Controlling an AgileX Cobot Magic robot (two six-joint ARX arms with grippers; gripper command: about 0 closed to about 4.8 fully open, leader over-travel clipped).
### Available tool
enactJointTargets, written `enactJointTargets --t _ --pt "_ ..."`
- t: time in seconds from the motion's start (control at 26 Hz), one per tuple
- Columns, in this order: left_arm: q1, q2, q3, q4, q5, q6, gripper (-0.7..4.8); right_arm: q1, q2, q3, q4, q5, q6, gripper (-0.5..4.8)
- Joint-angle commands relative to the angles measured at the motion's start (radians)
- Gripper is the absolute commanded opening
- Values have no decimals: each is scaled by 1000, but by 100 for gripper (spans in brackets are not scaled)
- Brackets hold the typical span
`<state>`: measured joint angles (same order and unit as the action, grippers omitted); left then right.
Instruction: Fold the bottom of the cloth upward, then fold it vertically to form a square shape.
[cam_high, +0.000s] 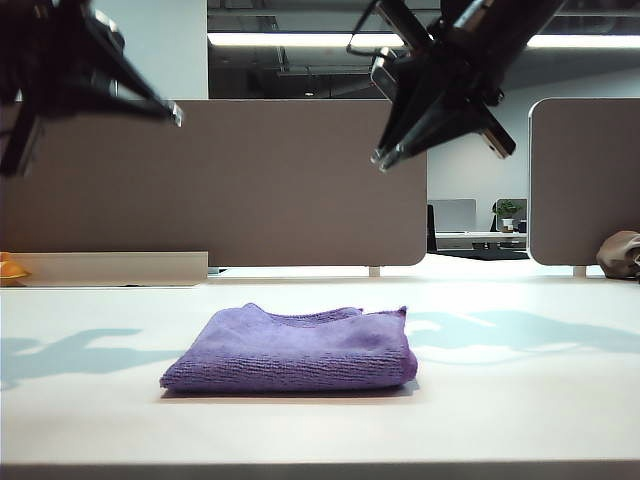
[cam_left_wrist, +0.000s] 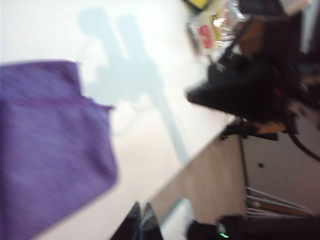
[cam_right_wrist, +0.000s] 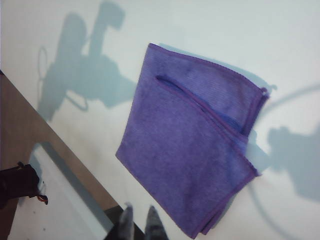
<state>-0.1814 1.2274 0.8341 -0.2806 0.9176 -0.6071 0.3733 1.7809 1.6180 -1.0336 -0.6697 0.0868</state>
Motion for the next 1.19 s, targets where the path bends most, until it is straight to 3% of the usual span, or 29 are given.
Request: enactJointTargets --t 0.04,0.15,0.31,0.5,0.61,0.65,0.69,0.85,0.92,1.04,1.19 --pt "1 83 40 -13 -13 62 4 1 -6 -32 61 -3 20 45" --pt "6 158 62 -36 -70 126 4 1 0 -71 119 26 22 45" --pt "5 239 62 -23 -91 129 4 -7 40 -90 148 23 20 46" --pt "-16 315 63 30 -91 128 4 -7 107 -101 159 21 18 106" --pt "-35 346 68 61 -92 124 5 -7 123 -101 157 21 18 109" --pt "-39 357 77 58 -91 125 9 -7 125 -101 156 23 18 109" --pt "-51 382 98 55 -91 125 55 -7 126 -102 155 32 18 110" --pt "-66 411 151 43 -93 128 59 -8 126 -104 132 83 19 123" --pt "-70 423 186 4 -103 131 59 -11 126 -114 117 92 18 144" --pt "-77 455 245 -125 -158 204 59 -10 126 -137 98 91 18 154" --pt "-97 482 257 -177 -180 234 68 -10 126 -139 87 88 19 181"
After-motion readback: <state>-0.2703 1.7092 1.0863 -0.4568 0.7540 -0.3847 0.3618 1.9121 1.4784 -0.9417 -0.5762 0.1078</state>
